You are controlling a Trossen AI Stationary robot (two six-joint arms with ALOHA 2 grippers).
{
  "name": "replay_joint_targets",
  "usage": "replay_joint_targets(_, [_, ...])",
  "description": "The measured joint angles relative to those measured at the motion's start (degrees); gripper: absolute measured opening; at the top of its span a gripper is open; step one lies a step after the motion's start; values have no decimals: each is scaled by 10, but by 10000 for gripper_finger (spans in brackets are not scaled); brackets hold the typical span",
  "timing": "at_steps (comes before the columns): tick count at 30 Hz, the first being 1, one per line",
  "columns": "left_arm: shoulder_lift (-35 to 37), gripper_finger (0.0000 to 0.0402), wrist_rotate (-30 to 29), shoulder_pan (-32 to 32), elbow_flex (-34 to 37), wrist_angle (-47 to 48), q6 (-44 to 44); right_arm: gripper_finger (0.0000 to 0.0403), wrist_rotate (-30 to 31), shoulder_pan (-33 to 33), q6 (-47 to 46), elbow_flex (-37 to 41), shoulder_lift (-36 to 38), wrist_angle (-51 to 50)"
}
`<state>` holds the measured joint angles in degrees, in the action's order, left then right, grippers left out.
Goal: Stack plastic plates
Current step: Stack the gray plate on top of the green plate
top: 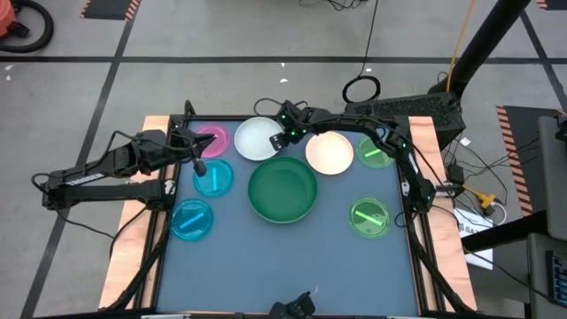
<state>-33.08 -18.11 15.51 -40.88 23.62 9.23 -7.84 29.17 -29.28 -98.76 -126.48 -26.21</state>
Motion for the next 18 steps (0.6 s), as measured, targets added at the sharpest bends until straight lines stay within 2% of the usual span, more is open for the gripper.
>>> replay_joint_targets(6, [0,42,0,0,0,-5,8,114,-13,6,0,0,0,0])
replay_joint_targets(11, [0,42,0,0,0,-19,16,50,-55,27,2,0,0,0])
replay_joint_targets(14, [0,42,0,0,0,-25,21,10,-59,37,0,0,0,1])
replay_joint_targets(18, [0,42,0,0,0,-26,25,8,-59,42,-5,0,0,3])
